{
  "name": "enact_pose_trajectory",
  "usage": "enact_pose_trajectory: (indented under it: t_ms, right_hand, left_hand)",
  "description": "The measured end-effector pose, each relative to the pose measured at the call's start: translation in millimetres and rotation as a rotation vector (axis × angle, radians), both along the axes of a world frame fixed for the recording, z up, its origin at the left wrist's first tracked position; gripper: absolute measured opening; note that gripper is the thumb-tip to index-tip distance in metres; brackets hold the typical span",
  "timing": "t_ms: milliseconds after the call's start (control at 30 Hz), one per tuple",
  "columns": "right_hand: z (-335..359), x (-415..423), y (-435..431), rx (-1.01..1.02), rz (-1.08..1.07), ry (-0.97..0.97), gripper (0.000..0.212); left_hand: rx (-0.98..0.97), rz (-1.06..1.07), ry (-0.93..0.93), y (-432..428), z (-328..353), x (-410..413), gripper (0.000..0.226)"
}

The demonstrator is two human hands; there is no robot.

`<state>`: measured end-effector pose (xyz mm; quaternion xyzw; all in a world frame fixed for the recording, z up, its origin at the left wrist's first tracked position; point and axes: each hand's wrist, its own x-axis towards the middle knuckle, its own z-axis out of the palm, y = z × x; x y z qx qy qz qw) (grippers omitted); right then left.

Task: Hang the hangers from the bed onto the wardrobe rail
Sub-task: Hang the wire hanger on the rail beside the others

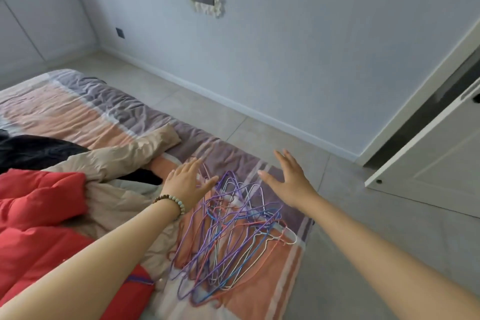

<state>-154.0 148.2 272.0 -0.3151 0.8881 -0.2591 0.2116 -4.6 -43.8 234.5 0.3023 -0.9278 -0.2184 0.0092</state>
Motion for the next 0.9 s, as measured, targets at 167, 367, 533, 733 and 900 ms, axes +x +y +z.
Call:
enact_pose_trajectory:
  t_ms: [167, 367, 533, 733, 900]
  right_hand:
    - [-106.8, 22.0, -28.1, 0.072, 0.016, -0.15, 0.078]
    - [-217.3, 43.0, -37.0, 0.168, 0.029, -0.297, 0.076]
    - [-289.6, 58.4, -40.9, 0.206, -0.044, -0.436, 0.07]
    - [-340.2, 69.4, -54.9, 0.086, -0.225, -0.639, 0.065]
    - [-351.3, 75.3, -74.2, 0.044, -0.286, -0.716, 0.061]
  left_hand:
    - [0.068, 0.109, -0.188, -26.3, -102.5, 33.2, 0.076]
    - [0.185, 0.145, -0.327, -27.4, -209.6, 54.0, 0.075]
    - [0.245, 0.104, -0.384, -11.9, -272.7, 52.9, 0.07]
    - [0.402, 0.256, -0.332, -4.7, -318.2, 44.2, 0.076]
    - [0.507, 0.443, -0.273, -11.5, -330.9, 43.2, 0.062]
